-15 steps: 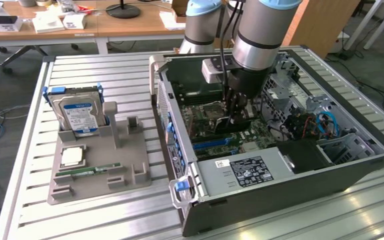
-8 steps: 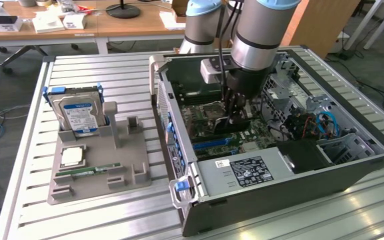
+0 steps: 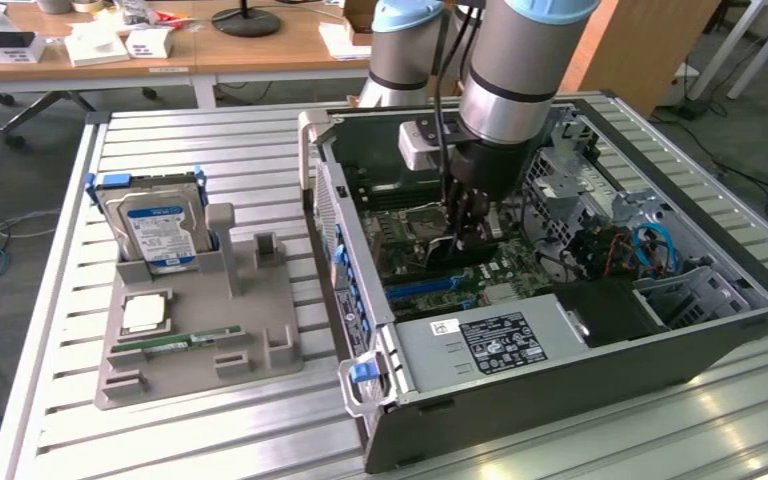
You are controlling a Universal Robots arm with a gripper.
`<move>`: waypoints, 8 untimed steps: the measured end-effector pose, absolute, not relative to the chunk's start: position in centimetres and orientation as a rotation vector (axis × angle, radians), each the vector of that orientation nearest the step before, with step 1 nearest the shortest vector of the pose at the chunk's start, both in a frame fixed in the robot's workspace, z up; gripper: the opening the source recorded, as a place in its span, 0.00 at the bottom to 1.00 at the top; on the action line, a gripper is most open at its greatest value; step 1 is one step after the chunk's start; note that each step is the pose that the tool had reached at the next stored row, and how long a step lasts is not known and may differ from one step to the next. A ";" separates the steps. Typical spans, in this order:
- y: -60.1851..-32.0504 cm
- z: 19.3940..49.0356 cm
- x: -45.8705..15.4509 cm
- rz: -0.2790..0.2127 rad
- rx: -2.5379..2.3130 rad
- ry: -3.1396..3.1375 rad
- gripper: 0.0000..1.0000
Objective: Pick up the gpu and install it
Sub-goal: 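Insert the gpu into the slot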
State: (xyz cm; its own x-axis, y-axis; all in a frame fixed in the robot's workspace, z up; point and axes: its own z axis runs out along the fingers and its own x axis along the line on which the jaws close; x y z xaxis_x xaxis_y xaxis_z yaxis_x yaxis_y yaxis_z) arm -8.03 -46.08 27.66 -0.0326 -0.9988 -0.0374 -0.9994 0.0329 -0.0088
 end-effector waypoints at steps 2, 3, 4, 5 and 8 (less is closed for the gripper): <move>-46.1 27.6 -8.1 0.031 -2.161 2.234 0.26; -46.1 27.6 -8.2 0.031 -2.161 2.233 0.26; -46.1 27.6 -8.3 0.031 -2.161 2.233 0.26; -46.1 27.6 -8.4 0.031 -2.161 2.234 0.26; -46.1 27.6 -8.4 0.031 -2.162 2.233 0.26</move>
